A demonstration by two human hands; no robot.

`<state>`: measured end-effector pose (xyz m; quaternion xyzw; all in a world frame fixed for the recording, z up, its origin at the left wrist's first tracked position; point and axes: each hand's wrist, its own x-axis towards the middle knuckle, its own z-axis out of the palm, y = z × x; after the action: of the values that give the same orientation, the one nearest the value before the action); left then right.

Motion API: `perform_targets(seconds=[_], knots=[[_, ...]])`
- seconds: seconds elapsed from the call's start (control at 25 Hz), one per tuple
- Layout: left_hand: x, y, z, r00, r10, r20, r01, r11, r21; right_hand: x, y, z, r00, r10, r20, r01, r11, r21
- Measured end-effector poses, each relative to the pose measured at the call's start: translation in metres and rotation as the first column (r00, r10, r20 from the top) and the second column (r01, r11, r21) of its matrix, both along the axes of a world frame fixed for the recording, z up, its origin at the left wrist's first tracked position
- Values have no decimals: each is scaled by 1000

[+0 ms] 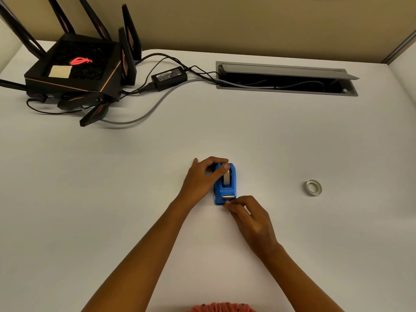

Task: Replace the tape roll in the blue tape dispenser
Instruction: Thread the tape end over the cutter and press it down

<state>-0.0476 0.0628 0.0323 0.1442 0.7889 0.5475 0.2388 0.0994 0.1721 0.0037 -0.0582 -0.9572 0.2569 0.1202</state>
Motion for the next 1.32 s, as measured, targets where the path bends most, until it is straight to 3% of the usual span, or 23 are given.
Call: perform_targets(seconds=[0.08, 0.2, 0.32, 0.56, 0.64, 0.72, 0.8, 0.88, 0.96, 1.16, 1.32], knots=[[0, 0, 1, 1000, 0, -5, 0, 1000, -7, -2, -4, 7, 999, 23, -28, -25, 996, -80], [0, 0, 1, 1000, -6, -10, 6, 1000, -14, -4, -3, 14, 996, 49, -75, -54, 996, -70], [0, -1, 1, 1000, -8, 1, 8, 1000, -3, -5, -6, 15, 998, -62, -5, 58, 951, -305], [1, -1, 1, 1000, -2, 3, 3, 1000, -5, -7, -3, 10, 997, -65, -50, 52, 975, -215], [0, -1, 1, 1000, -7, 2, 7, 1000, -7, -6, -3, 12, 990, -122, 77, 142, 920, -366], [0, -1, 1, 1000, -13, 1, 13, 1000, -6, -6, -3, 9, 979, -140, 145, 188, 894, -407], [-1, -1, 0, 1000, -16, -2, 16, 1000, -6, -6, -3, 8, 987, -124, 103, 151, 934, -325], [-1, -1, -2, 1000, -17, -8, 17, 1000, -7, -7, -2, 7, 992, -58, -109, 54, 998, -43], [-1, -1, -3, 1000, -20, -10, 20, 1000, -9, -8, -1, 1, 957, 48, -287, 3, 985, 175], [-1, -1, -3, 1000, -23, -11, 23, 1000, -10, -9, -2, 0, 945, 40, -326, 21, 984, 180], [-1, 0, -4, 1000, -17, -18, 17, 1000, -17, -11, -1, -3, 964, 23, -264, 19, 988, 155]])
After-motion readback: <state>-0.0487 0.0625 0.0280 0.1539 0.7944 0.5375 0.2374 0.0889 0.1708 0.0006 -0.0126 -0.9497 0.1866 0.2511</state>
